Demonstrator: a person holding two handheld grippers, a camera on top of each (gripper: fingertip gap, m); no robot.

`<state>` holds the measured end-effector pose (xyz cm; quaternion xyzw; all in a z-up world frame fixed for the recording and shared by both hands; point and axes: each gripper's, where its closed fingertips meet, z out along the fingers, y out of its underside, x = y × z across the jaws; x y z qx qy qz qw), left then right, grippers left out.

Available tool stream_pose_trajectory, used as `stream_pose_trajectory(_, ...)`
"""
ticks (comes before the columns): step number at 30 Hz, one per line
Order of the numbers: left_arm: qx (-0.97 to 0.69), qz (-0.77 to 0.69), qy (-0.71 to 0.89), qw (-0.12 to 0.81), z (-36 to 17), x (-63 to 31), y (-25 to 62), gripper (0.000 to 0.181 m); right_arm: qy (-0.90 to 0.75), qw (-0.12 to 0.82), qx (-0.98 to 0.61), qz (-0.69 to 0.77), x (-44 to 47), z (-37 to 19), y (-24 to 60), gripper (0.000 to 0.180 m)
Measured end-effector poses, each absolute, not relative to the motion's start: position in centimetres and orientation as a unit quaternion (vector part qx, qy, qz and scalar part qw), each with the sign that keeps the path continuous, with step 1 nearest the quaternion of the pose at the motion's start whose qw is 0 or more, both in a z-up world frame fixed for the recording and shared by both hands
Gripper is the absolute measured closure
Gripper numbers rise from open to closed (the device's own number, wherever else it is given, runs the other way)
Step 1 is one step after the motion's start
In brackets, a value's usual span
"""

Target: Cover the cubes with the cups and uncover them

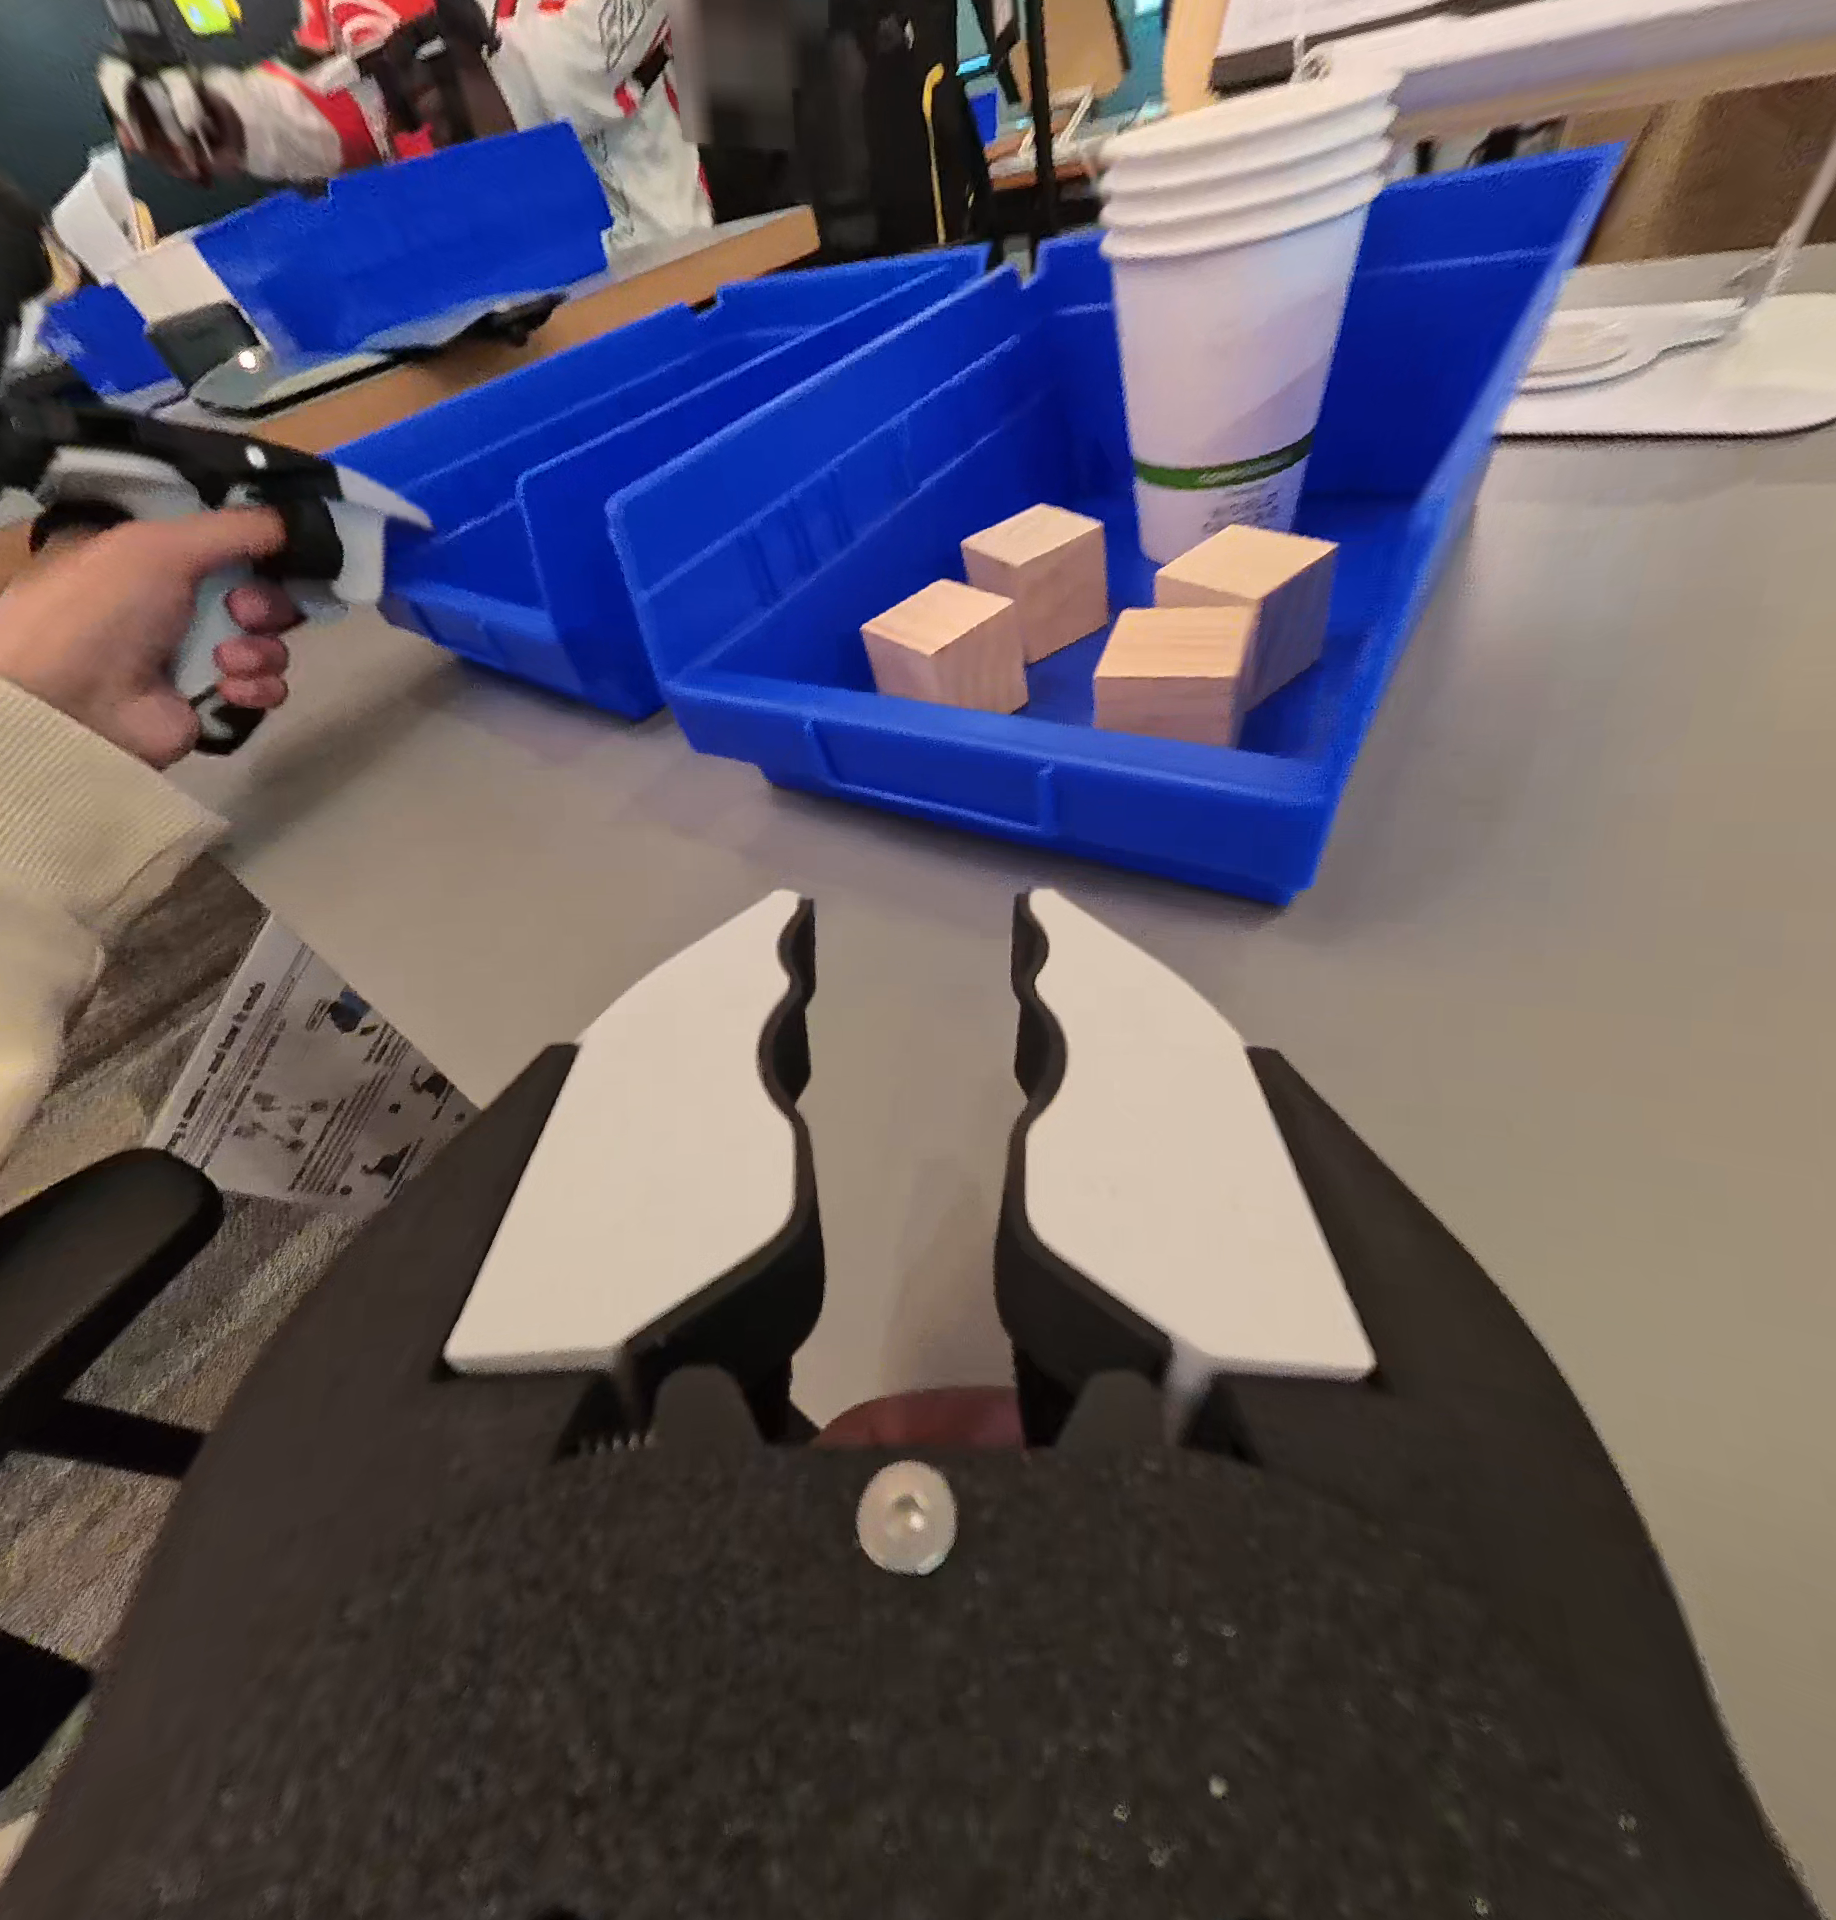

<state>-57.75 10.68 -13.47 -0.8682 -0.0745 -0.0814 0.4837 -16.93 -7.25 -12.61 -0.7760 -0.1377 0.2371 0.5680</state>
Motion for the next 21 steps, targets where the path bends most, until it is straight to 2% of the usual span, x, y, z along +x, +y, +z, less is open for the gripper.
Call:
stream_pose_trajectory(4, -0.871, -0.101, -0.067, 0.477, -13.5, -56.2, 8.5, 0.175, -0.187, 0.539, -0.787, 0.235, -21.2, -13.5, -7.4, 0.143)
stream_pose_trajectory(8, -0.86, -0.019, -0.073, 0.504, -13.5, -55.4, 3.4, 0.178, -0.236, 0.528, -0.789, 0.208, -26.8, -14.0, -6.7, 0.14)
stream_pose_trajectory(15, -0.847, 0.009, -0.096, 0.523, -13.5, -53.8, -5.1, 0.177, -0.223, 0.533, -0.785, 0.224, -34.0, -12.8, -3.4, 0.135)
stream_pose_trajectory(16, -0.846, 0.01, -0.094, 0.525, -13.5, -53.6, -6.0, 0.177, -0.217, 0.53, -0.787, 0.229, -34.4, -12.9, -2.9, 0.138)
stream_pose_trajectory(18, -0.842, 0.011, -0.093, 0.531, -13.4, -53.2, -7.6, 0.177, -0.222, 0.509, -0.79, 0.259, -35.5, -13.0, -3.0, 0.158)
stream_pose_trajectory(21, -0.832, 0.041, -0.087, 0.546, -13.0, -52.6, -9.3, 0.177, -0.239, 0.521, -0.793, 0.204, -35.0, -13.0, -2.8, 0.168)
